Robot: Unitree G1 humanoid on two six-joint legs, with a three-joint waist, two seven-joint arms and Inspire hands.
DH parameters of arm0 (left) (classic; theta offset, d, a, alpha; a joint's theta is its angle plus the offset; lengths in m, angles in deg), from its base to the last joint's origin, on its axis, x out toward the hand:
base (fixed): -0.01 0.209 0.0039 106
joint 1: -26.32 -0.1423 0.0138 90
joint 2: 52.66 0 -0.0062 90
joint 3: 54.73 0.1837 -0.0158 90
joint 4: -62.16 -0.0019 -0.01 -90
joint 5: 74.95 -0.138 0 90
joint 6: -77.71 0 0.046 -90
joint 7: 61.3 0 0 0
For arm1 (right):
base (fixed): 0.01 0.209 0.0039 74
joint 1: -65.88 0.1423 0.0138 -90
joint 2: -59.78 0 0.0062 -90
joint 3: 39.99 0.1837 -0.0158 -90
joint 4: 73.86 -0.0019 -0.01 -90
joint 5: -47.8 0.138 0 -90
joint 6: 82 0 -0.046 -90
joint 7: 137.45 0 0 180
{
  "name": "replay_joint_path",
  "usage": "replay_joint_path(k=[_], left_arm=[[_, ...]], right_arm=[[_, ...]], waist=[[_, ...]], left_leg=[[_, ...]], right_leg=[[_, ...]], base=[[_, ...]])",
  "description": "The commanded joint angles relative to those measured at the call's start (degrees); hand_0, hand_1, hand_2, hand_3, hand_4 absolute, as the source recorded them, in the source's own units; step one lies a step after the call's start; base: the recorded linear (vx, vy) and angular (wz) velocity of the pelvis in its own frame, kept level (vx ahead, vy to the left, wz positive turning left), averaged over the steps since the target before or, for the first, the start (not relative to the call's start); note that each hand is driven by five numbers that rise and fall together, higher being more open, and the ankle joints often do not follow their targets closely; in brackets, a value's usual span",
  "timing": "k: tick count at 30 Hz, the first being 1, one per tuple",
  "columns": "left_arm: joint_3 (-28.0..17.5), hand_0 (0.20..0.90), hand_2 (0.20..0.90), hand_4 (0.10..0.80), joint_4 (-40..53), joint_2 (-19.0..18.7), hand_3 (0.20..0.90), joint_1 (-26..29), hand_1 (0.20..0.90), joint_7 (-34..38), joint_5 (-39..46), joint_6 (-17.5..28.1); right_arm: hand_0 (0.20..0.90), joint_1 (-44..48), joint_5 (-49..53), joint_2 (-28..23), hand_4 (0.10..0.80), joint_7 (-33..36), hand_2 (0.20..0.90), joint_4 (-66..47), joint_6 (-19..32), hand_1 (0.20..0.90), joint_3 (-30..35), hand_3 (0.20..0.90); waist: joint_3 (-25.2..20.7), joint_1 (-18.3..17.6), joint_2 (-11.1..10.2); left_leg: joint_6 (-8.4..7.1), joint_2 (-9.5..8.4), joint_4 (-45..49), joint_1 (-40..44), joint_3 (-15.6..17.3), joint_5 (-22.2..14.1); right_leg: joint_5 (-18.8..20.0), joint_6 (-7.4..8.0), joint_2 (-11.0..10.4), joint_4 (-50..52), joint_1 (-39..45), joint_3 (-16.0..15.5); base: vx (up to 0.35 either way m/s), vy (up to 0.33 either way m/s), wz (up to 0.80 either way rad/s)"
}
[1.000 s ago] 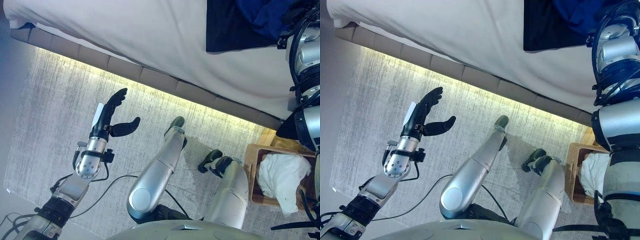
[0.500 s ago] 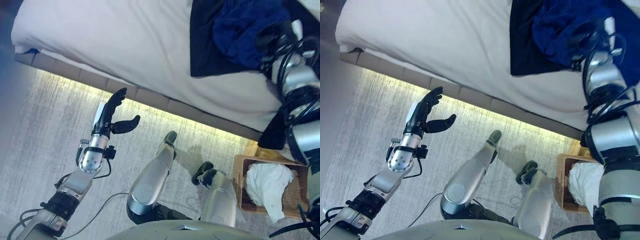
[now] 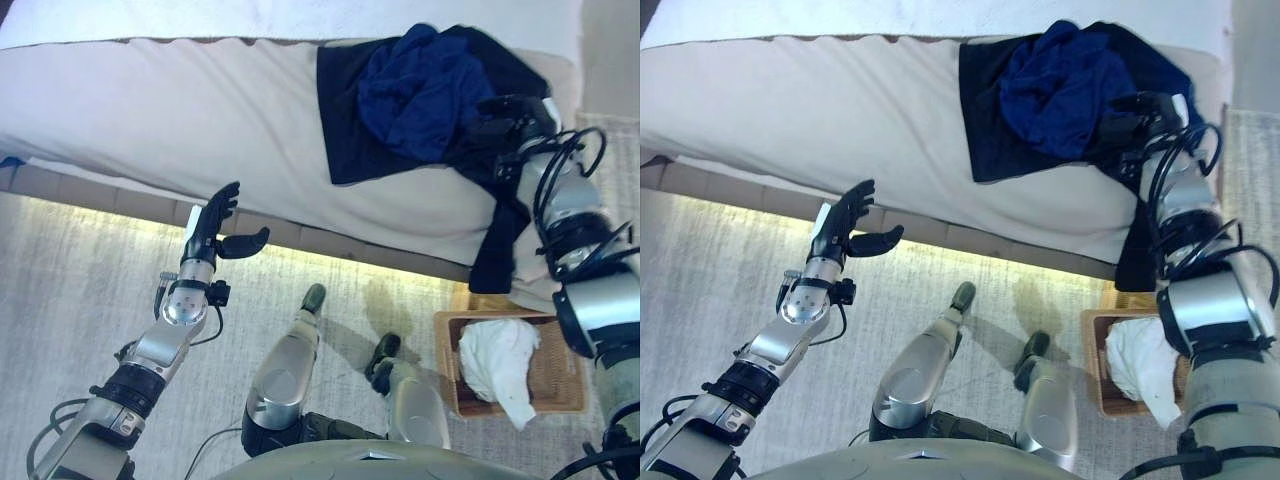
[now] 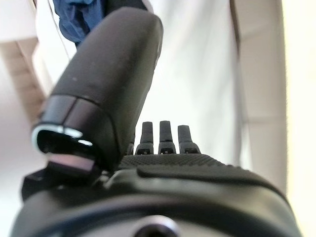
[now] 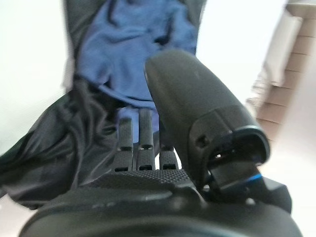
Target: Pick up the clothes from the bed and place them into the basket
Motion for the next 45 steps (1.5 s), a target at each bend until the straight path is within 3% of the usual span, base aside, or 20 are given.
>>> replay_joint_path(k=[1,7,15,18,19,22,23,24,27,28,29,32,33,38,45], left_arm=[[-2.08,0.9,0.9,0.8,-1.2,5.74,0.9,-4.76,0.9,-2.68,8.85,3.95],[-4.45,0.9,0.9,0.8,-2.5,9.61,0.9,-3.89,0.9,1.22,10.23,4.4],[-6.49,0.9,0.9,0.8,-3.02,14.0,0.9,-2.94,0.9,4.89,14.65,4.33],[-6.69,0.9,0.9,0.8,-2.69,15.66,0.9,-3.4,0.9,5.48,14.39,5.43],[-6.84,0.9,0.9,0.8,-2.42,15.97,0.9,-3.9,0.9,5.12,14.06,5.72],[-7.01,0.9,0.9,0.8,-2.37,16.26,0.9,-4.59,0.9,4.16,13.65,5.79],[-7.1,0.9,0.9,0.8,-2.67,16.34,0.9,-4.78,0.9,3.16,13.3,5.6],[-7.1,0.9,0.9,0.8,-2.58,16.35,0.9,-4.82,0.9,2.99,13.2,5.55],[-7.07,0.9,0.9,0.8,-1.77,15.93,0.9,-4.19,0.9,3.45,12.55,5.32],[-6.8,0.9,0.9,0.8,-1.71,15.74,0.9,-3.87,0.9,3.98,12.37,5.75],[-6.32,0.9,0.9,0.8,-2.27,15.39,0.9,-3.7,0.9,4.96,12.12,6.54],[-6.78,0.9,0.9,0.8,-3.4,15.32,0.9,-3.06,0.9,5.35,13.33,5.83],[-7.07,0.9,0.9,0.8,-2.76,14.5,0.9,-3.24,0.9,5.94,11.99,5.86],[-8.53,0.9,0.9,0.8,-1.19,12.65,0.9,-4.19,0.9,4.63,10.05,5.6],[-9.77,0.9,0.9,0.8,1.15,11.68,0.9,-5.18,0.9,3.91,8.48,4.55]], right_arm=[[0.9,-9.98,-0.48,2.69,0.8,5.86,0.9,-9.68,10.03,0.9,0.89,0.9],[0.9,-22.18,-7.74,8.52,0.8,8.88,0.9,-20.18,10.78,0.9,3.83,0.9],[0.9,-28.06,-13.6,10.67,0.8,11.45,0.9,-25.97,9.7,0.9,4.67,0.9],[0.9,-28.45,-15.12,11.43,0.8,9.57,0.9,-26.88,9.23,0.9,3.77,0.9],[0.9,-28.98,-15.96,11.56,0.8,9.25,0.9,-26.87,9.21,0.9,3.25,0.9],[0.9,-29.69,-16.52,11.58,0.8,8.73,0.9,-26.34,9.41,0.9,2.65,0.9],[0.9,-29.81,-15.86,11.36,0.8,8.58,0.9,-25.25,9.65,0.9,2.56,0.9],[0.9,-29.7,-15.8,11.37,0.8,8.71,0.9,-24.85,9.8,0.9,2.48,0.9],[0.9,-29.45,-16.27,10.83,0.8,8.85,0.9,-24.6,10.22,0.9,3.03,0.9],[0.9,-29.44,-16.81,10.57,0.8,8.87,0.9,-24.8,10.5,0.9,3.12,0.9],[0.9,-28.76,-16.06,10.0,0.8,8.39,0.9,-24.47,10.83,0.9,3.07,0.9],[0.9,-29.37,-14.14,9.6,0.8,7.01,0.9,-25.45,9.59,0.9,3.6,0.9],[0.9,-30.18,-14.93,9.74,0.8,6.48,0.9,-25.75,9.98,0.9,3.56,0.9],[0.9,-31.94,-16.8,11.04,0.8,6.52,0.9,-25.9,10.51,0.9,4.15,0.9],[0.9,-31.88,-19.24,11.53,0.8,6.51,0.9,-26.75,11.53,0.9,4.59,0.9]], waist=[[-13.7,-4.55,-0.7],[-18.26,-8.35,-0.46],[-19.12,-11.04,-2.67],[-17.88,-11.35,-3.7],[-17.19,-11.23,-4.09],[-16.35,-10.78,-4.11],[-15.82,-9.96,-3.5],[-15.63,-9.58,-3.08],[-15.49,-8.65,-1.36],[-15.57,-8.33,-0.94],[-15.7,-7.77,-0.62],[-16.55,-8.08,-1.05],[-17.23,-7.61,-1.28],[-19.28,-5.87,-1.98],[-20.52,-4.48,-2.96]], left_leg=[[3.04,0.48,-7.4,3.37,5.15,-0.23],[2.99,1.52,-10.76,6.96,8.08,-0.7],[1.4,3.51,-2.84,6.76,9.11,-4.21],[0.51,4.57,7.5,3.27,8.54,-1.07],[0.48,4.45,12.76,0.68,7.98,0.96],[0.73,3.3,17.85,-3.69,7.26,2.61],[0.38,1.61,16.89,-6.46,7.53,3.5],[0.13,1.06,15.07,-7.07,7.73,4.08],[-0.64,1.0,5.51,-8.15,10.74,6.87],[-0.51,0.27,1.06,-8.25,11.23,6.99],[-0.08,-0.56,-1.55,-8.22,8.15,6.61],[0.64,-0.86,-2.75,-6.36,9.0,3.86],[1.32,-0.92,-3.97,-4.56,8.62,2.94],[2.93,-1.16,-6.72,-0.71,7.93,2.23],[4.53,-2.53,-8.18,0.71,7.05,1.85]], right_leg=[[6.66,-1.01,2.62,-6.02,0.76,2.94],[9.19,-0.51,3.51,-11.45,2.35,5.81],[7.44,-3.05,5.42,-10.8,3.92,9.48],[7.85,-4.09,5.53,-11.07,4.44,10.39],[7.98,-4.62,5.51,-11.05,4.72,10.88],[8.09,-5.04,5.78,-10.93,5.22,11.48],[7.71,-4.93,6.45,-11.11,6.23,11.51],[7.41,-4.78,6.85,-11.13,6.66,11.5],[5.9,-4.34,8.07,-11.54,8.71,10.44],[5.53,-4.04,8.39,-11.81,9.35,10.7],[4.78,-3.98,8.59,-11.48,9.5,12.12],[3.82,-2.9,6.92,-10.35,9.96,10.82],[3.48,-2.22,5.58,-9.91,10.42,9.05],[3.56,-0.4,2.94,-8.49,10.91,5.24],[7.07,1.26,1.12,-6.3,10.22,4.94]], base=[[0.042,-0.013,-0.3],[-0.066,-0.046,-0.25],[-0.064,-0.187,-0.31],[-0.052,-0.151,-0.19],[-0.028,-0.101,-0.14],[0.014,-0.062,-0.17],[0.074,-0.01,-0.07],[0.107,0.017,-0.05],[0.136,0.085,0.07],[0.159,0.158,0.19],[0.173,0.191,0.11],[0.175,0.182,-0.29],[0.249,0.17,-0.3],[0.224,0.132,-0.01],[0.152,0.141,0.12]])
